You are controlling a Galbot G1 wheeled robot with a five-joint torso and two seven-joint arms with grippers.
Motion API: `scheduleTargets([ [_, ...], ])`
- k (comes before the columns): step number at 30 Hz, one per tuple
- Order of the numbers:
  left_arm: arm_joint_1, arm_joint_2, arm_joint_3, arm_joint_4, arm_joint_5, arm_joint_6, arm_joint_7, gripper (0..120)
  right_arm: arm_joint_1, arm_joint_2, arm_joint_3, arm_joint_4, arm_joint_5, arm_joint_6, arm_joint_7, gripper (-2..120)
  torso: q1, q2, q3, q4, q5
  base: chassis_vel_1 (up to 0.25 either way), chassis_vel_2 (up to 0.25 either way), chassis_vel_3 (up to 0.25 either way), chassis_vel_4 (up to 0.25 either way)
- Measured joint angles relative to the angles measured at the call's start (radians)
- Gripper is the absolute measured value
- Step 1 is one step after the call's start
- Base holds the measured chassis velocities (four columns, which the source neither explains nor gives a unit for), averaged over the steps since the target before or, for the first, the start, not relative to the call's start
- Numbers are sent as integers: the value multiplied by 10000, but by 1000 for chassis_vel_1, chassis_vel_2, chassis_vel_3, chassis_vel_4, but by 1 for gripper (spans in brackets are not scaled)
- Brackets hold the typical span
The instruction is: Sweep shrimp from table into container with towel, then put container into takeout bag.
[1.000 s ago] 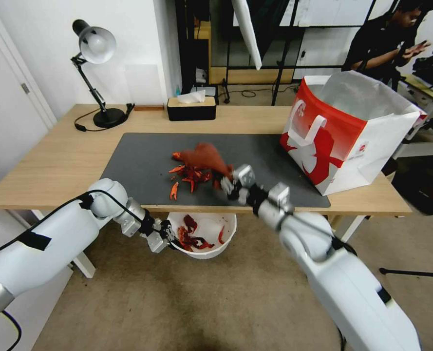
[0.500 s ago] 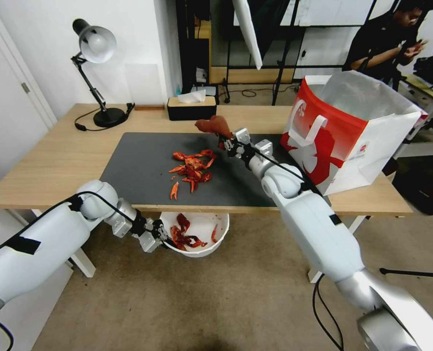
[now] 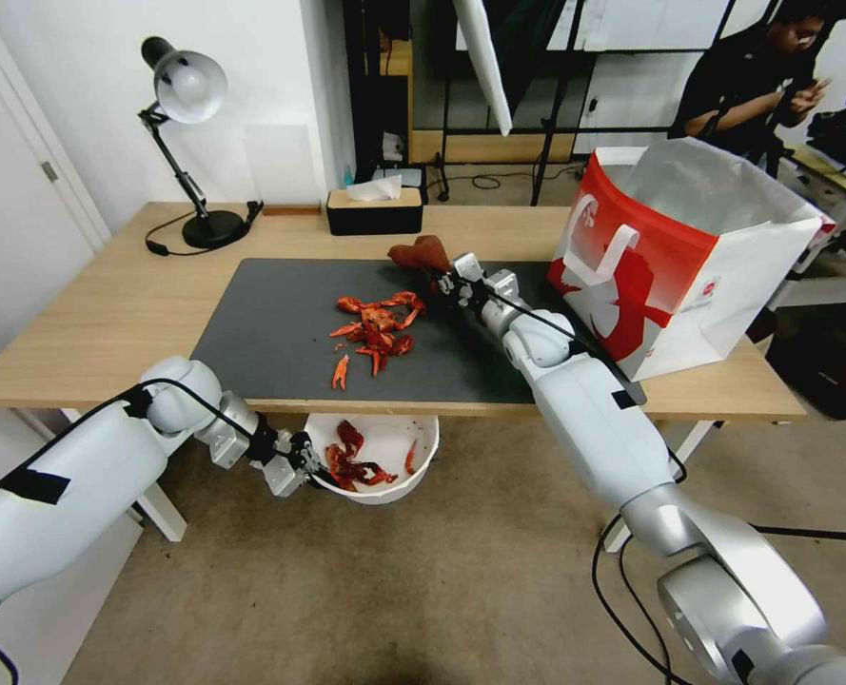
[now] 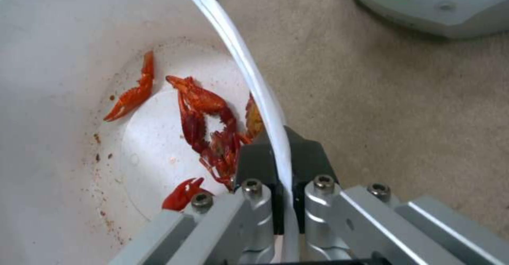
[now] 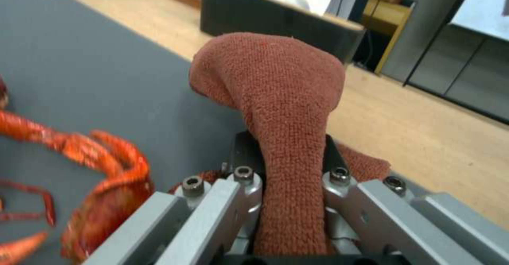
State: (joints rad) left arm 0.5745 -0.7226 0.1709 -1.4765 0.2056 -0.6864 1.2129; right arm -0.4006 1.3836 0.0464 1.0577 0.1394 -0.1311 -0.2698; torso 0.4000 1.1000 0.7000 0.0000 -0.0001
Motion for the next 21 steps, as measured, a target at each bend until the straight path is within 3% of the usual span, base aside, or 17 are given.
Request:
scheduleTargets([
  [9, -1, 88, -72, 61, -26, -26, -4, 0, 232, 6, -127, -651, -41, -113, -1106, 6, 1, 0, 0, 0, 1, 0, 0, 0, 0],
  [21, -41, 151, -125, 81, -98, -56, -14, 0, 129, -225, -538, -683, 89, 473, -2257, 6, -2, 1, -1, -3, 1, 0, 0, 0, 0],
])
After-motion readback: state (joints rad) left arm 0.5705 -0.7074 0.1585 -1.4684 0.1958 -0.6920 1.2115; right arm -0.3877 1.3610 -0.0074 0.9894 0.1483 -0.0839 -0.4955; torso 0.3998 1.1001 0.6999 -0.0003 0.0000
